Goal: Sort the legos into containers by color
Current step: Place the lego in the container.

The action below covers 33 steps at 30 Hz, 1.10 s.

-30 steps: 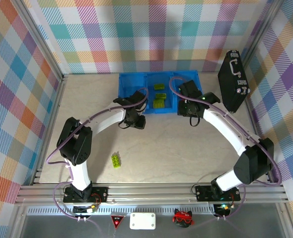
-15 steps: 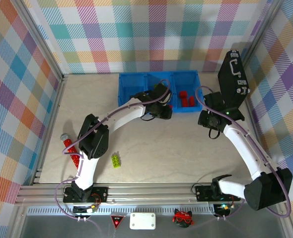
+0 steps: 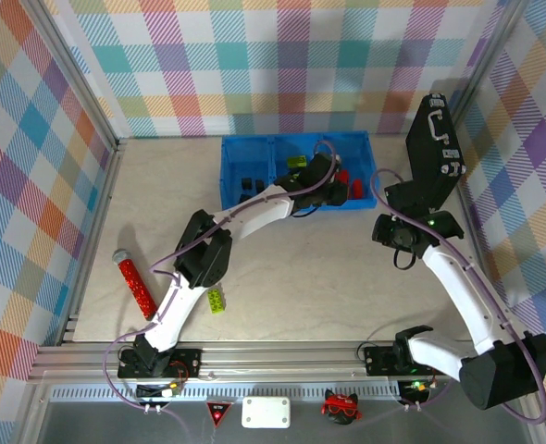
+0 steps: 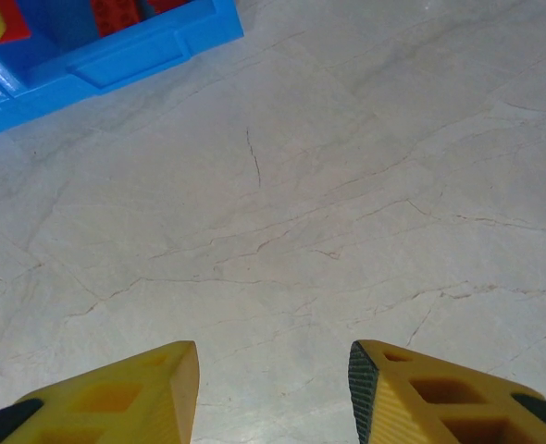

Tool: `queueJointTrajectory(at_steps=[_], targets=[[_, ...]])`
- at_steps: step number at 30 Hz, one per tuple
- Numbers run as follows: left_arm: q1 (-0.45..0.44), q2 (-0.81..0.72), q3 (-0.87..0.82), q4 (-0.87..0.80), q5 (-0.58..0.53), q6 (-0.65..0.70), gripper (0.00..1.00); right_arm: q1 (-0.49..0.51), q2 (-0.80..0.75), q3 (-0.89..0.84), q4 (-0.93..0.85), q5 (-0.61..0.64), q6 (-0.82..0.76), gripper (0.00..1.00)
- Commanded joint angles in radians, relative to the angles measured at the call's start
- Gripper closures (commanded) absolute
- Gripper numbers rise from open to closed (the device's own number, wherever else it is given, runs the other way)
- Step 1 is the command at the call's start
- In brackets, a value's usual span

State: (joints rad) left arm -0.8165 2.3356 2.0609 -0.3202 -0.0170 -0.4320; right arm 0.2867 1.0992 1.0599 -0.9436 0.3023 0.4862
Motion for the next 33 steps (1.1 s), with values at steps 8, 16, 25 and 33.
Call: queueJointTrajectory(at_steps=[8, 16, 25, 33], targets=[[-0.062, 0.121, 0.104, 0.147, -0.313, -0.003, 0.68, -0.008, -0.043, -0.038, -0.026, -0.029, 0.012, 0.52], [-0.068, 0.145, 0.137, 0.107, -0.396, 0.007, 0.61, -0.008, -0.047, -0.058, -0.014, -0.034, 0.004, 0.52], [-0.076, 0.094, 0.086, 0.142, -0.398, 0.019, 0.50, -0.007, -0.053, -0.058, -0.011, -0.032, -0.006, 0.52], [-0.079, 0.020, 0.054, 0.140, -0.341, 0.033, 0.51, -0.007, -0.048, -0.072, -0.001, -0.046, 0.002, 0.52]])
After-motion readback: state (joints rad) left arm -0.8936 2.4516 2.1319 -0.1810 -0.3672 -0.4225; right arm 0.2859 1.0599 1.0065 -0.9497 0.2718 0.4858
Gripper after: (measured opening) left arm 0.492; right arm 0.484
